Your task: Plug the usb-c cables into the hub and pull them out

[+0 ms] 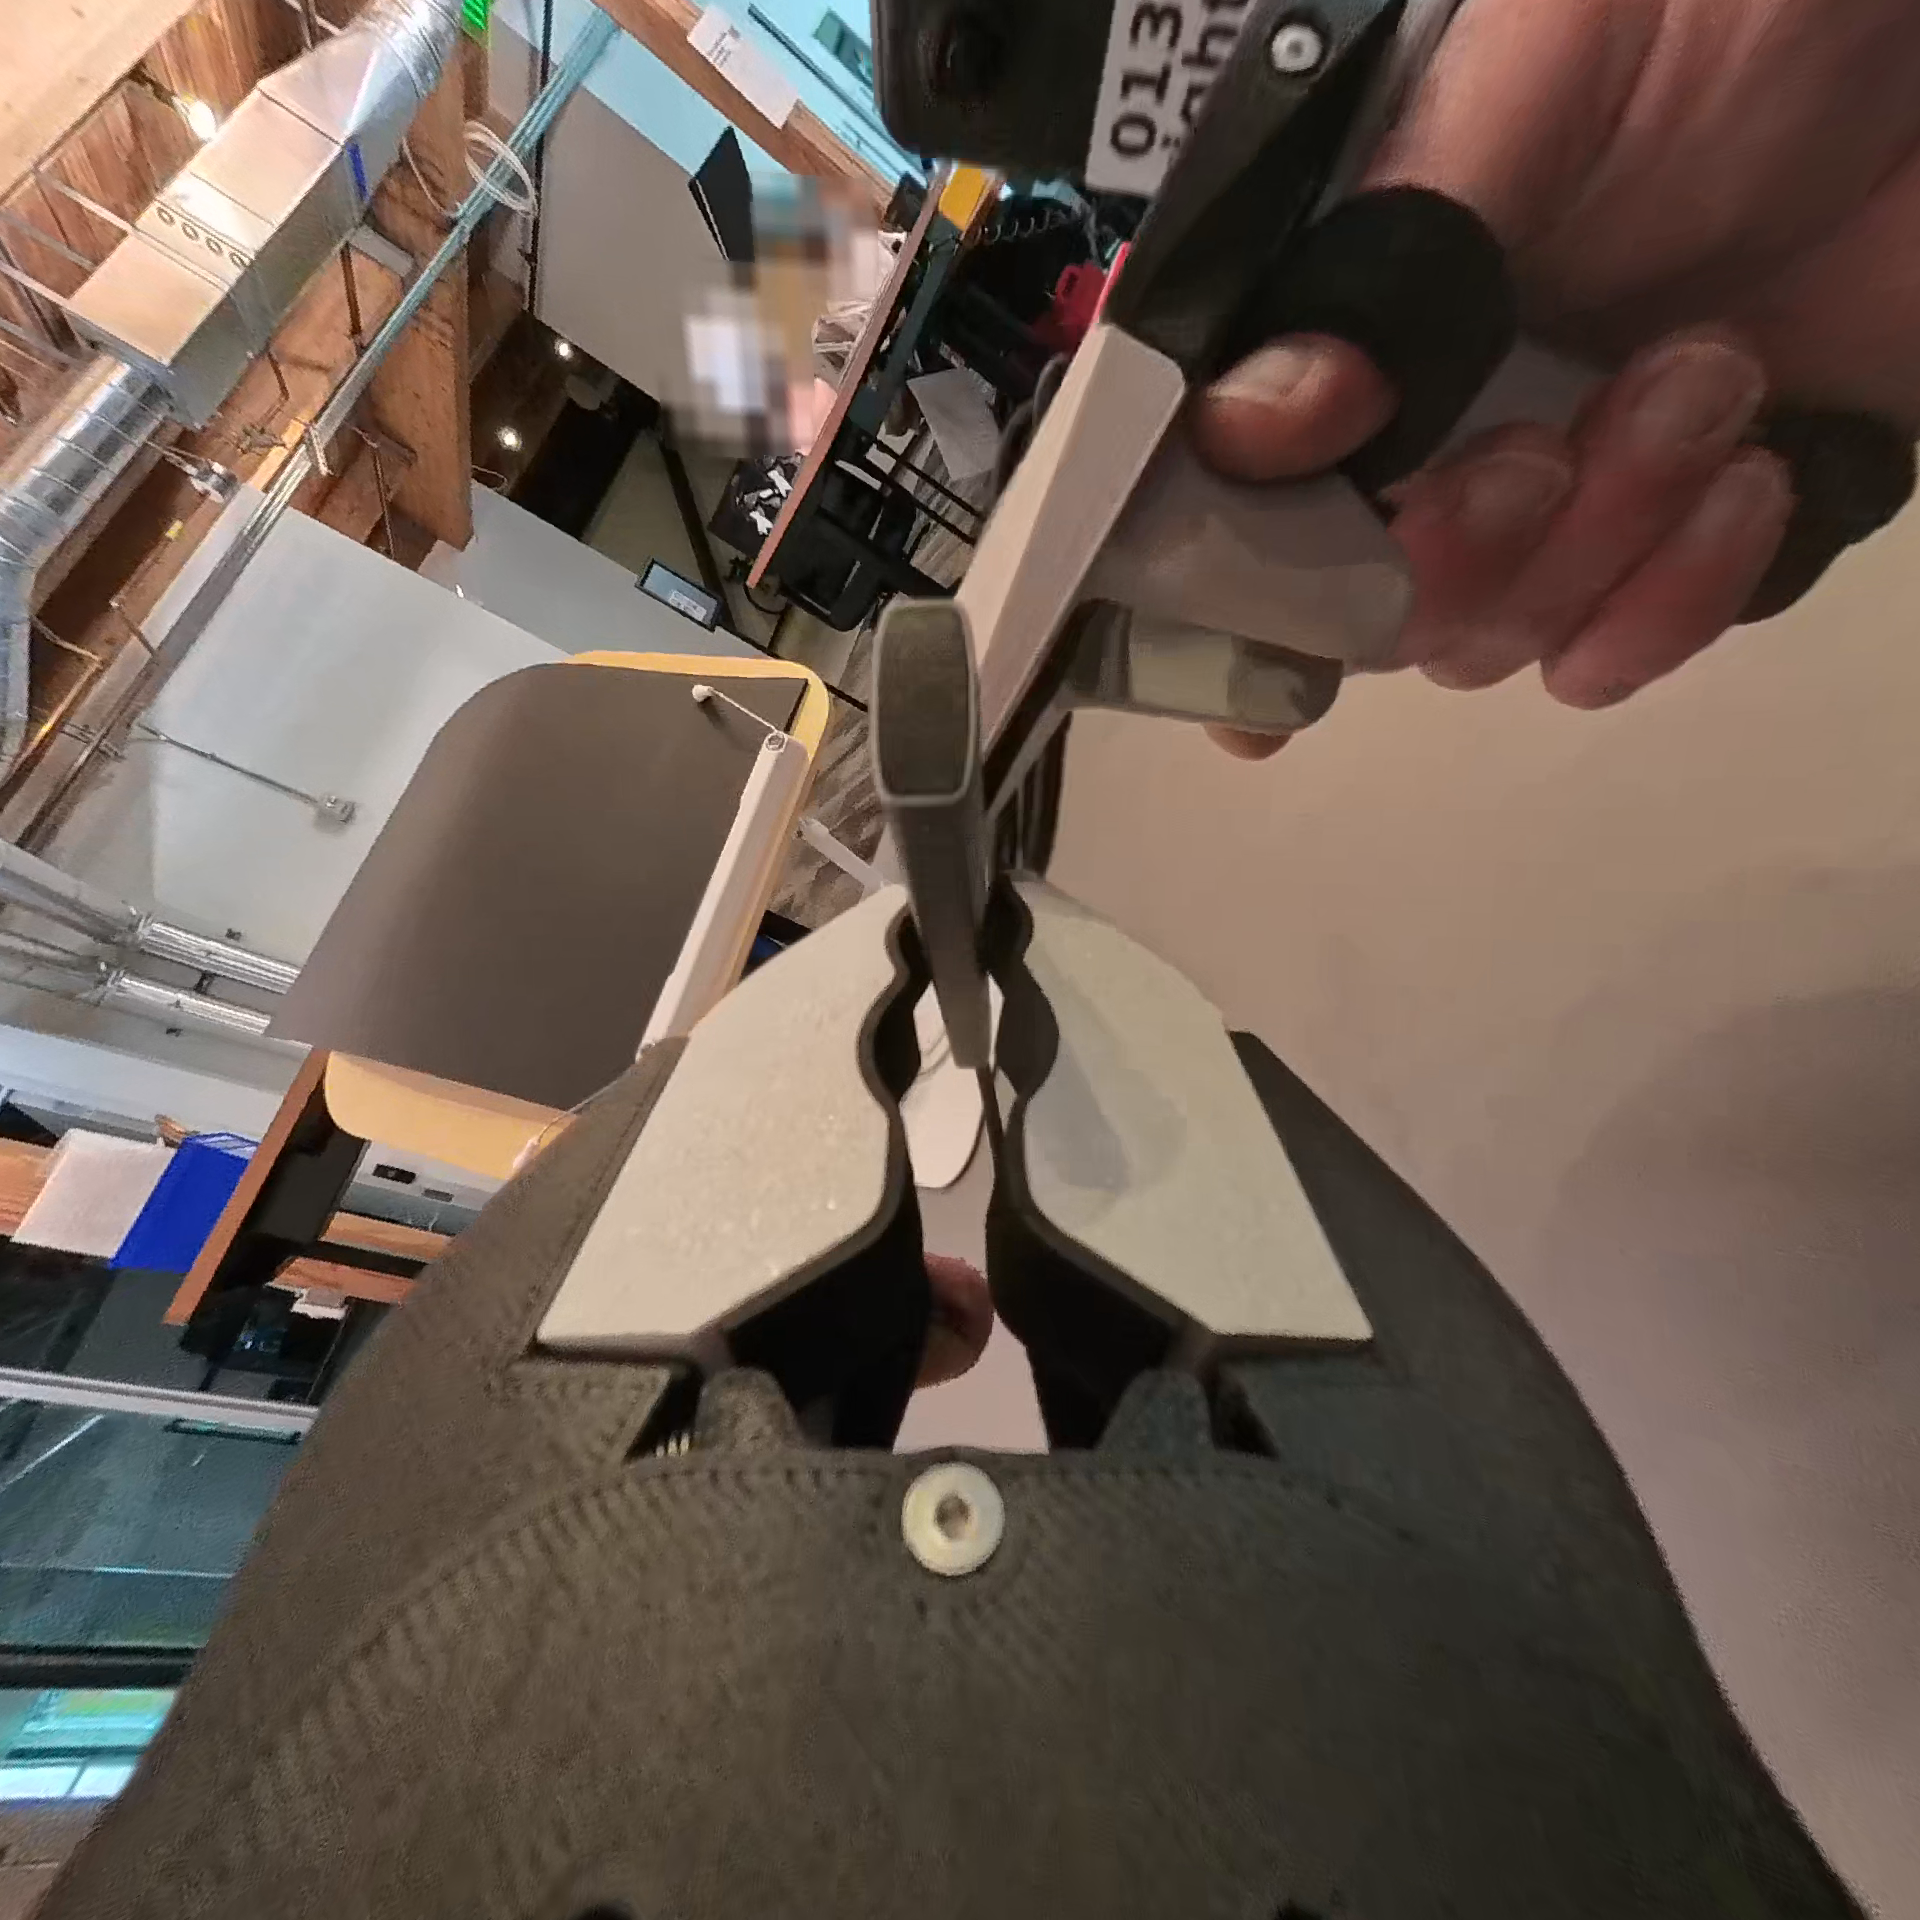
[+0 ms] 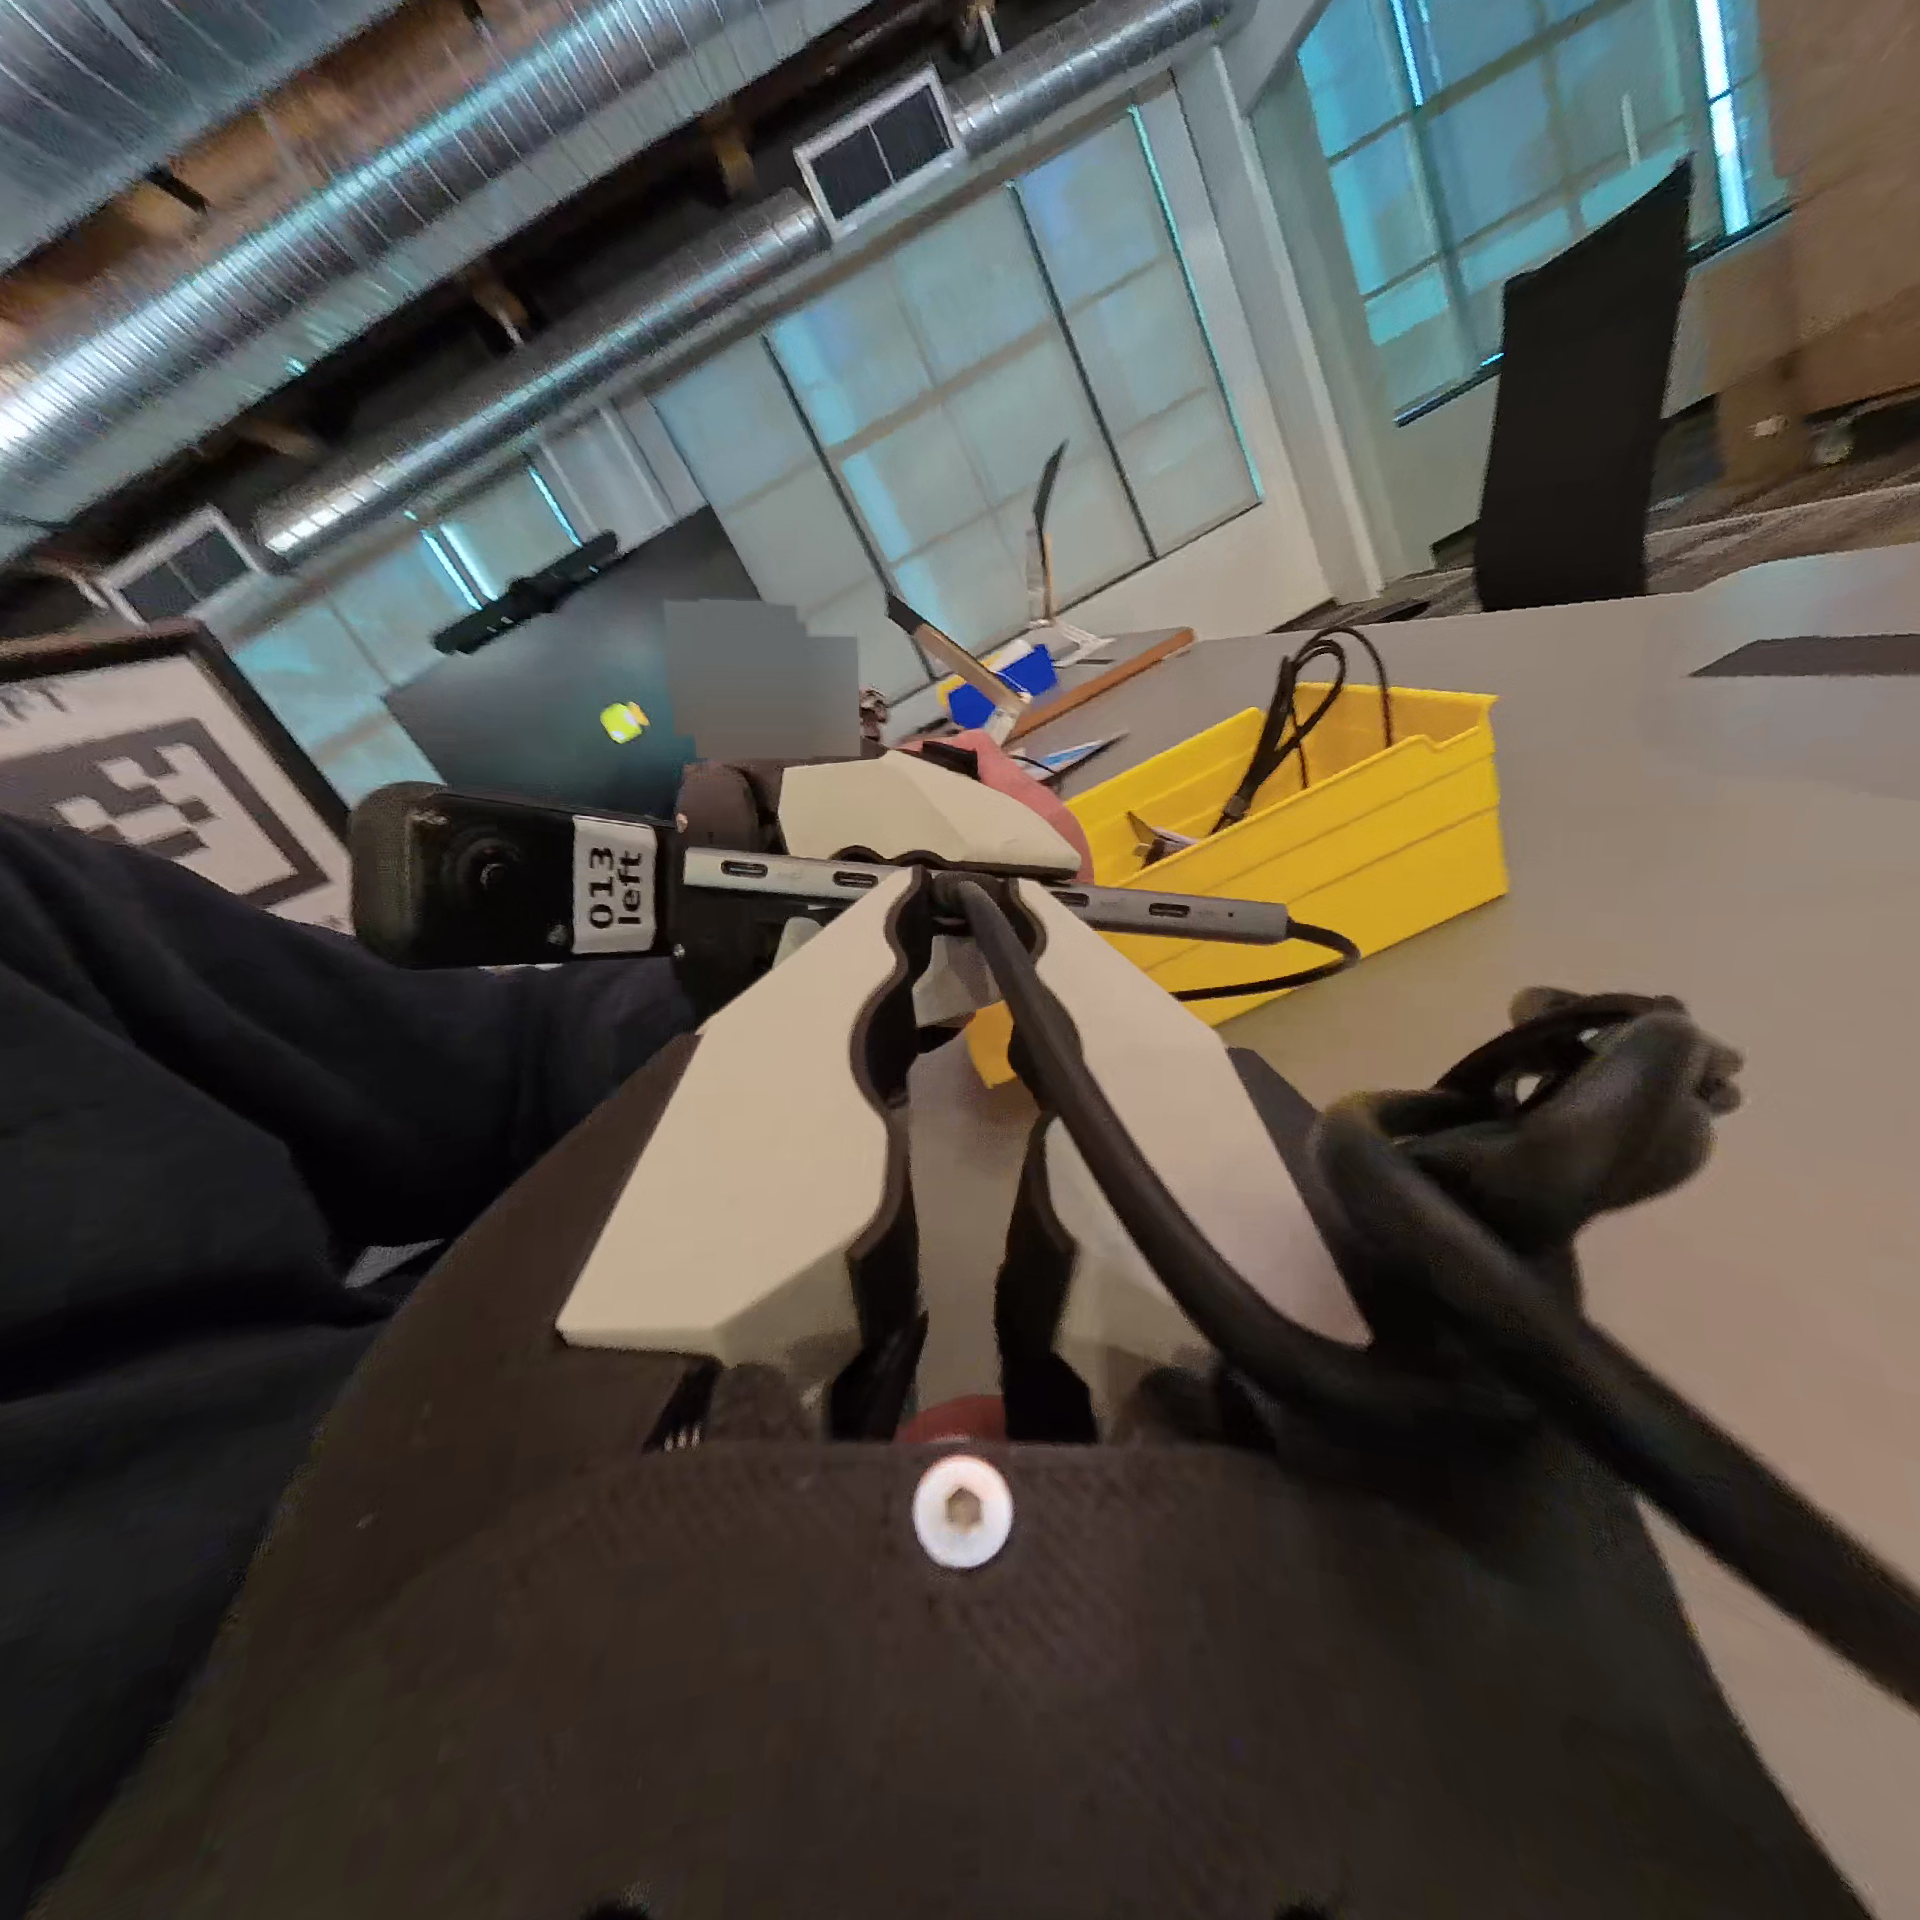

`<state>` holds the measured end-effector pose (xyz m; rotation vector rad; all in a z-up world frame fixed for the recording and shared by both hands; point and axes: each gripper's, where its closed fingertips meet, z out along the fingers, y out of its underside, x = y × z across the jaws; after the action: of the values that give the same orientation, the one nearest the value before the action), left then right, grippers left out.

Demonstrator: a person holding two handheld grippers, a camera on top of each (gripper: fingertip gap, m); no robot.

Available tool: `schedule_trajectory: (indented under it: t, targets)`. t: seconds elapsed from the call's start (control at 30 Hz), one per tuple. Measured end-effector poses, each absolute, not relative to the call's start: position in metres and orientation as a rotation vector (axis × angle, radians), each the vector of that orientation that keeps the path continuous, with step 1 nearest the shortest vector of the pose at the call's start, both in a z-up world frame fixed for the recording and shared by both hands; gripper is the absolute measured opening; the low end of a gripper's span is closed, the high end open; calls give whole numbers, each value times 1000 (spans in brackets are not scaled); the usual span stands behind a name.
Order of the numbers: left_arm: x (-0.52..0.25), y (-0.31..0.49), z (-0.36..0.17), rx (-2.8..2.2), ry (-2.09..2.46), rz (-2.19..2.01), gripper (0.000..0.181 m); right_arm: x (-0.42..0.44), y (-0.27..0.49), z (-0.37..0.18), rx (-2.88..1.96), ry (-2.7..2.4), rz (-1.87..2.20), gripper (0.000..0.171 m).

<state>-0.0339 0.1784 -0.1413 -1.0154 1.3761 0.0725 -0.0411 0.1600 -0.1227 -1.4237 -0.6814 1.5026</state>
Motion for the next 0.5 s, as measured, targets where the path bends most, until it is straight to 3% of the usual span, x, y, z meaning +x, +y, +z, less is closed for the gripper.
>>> schedule_trajectory:
  t: [0.5]
  targets:
    - [-31,163,-129,-954,1324,70,10,-40,158,-121,-1395,-671,1550,10]
